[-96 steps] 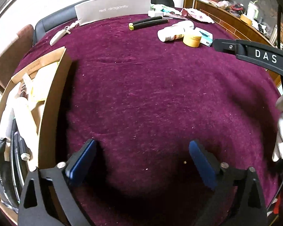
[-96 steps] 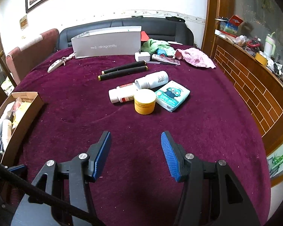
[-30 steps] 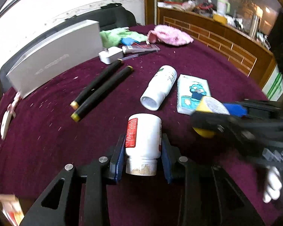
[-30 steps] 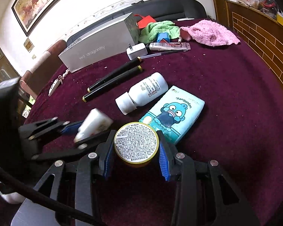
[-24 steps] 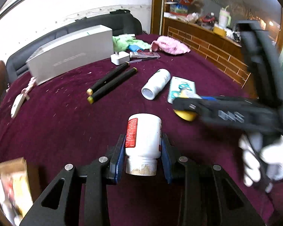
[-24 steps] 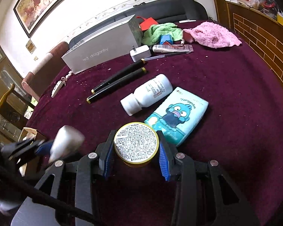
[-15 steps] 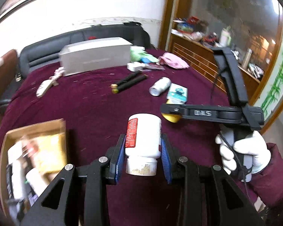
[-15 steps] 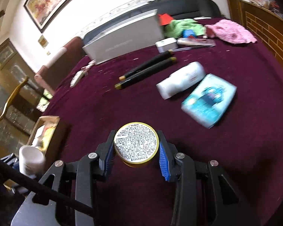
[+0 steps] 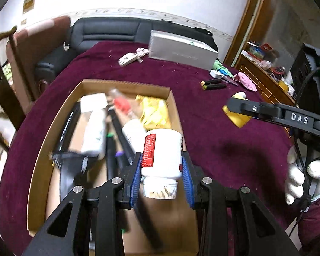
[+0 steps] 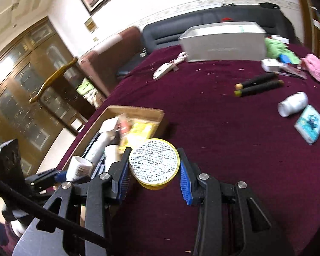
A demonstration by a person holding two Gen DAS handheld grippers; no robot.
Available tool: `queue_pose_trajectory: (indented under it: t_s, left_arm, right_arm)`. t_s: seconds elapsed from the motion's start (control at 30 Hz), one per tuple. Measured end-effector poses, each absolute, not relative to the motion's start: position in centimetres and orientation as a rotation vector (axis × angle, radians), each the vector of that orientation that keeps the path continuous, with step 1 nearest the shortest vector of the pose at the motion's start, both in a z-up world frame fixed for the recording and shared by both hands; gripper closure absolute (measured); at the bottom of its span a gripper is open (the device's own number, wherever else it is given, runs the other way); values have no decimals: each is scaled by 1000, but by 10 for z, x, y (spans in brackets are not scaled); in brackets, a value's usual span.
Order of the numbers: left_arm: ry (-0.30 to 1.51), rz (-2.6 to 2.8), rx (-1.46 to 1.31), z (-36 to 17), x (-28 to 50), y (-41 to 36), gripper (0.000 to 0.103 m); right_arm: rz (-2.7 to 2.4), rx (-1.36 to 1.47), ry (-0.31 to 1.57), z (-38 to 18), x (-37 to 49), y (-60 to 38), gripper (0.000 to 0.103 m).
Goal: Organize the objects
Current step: 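Carry the tin and pill bottle into the box and open both grippers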
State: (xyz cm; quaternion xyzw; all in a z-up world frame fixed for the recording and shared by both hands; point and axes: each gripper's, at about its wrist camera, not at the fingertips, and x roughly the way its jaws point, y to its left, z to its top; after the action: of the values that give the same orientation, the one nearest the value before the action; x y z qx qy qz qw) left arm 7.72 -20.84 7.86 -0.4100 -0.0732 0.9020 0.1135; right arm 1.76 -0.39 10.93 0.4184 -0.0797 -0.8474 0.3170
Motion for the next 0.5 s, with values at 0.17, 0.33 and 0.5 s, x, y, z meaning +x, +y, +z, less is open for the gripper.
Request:
queue_pose_trajectory:
  t_s: [0.17, 0.33, 0.5]
  left_arm:
    - [-245, 2616, -1225, 66, 92, -210, 73]
    - [-257, 2572, -1258, 53, 103, -205, 73]
    - [-242, 2542, -1285, 43, 107, -200, 73]
  right_arm:
    - [-2183, 1131, -149, 99, 21, -46, 65]
    - [-2184, 1149, -63, 91, 22, -78, 65]
    - [-2213, 1169, 34, 81, 20, -99, 65]
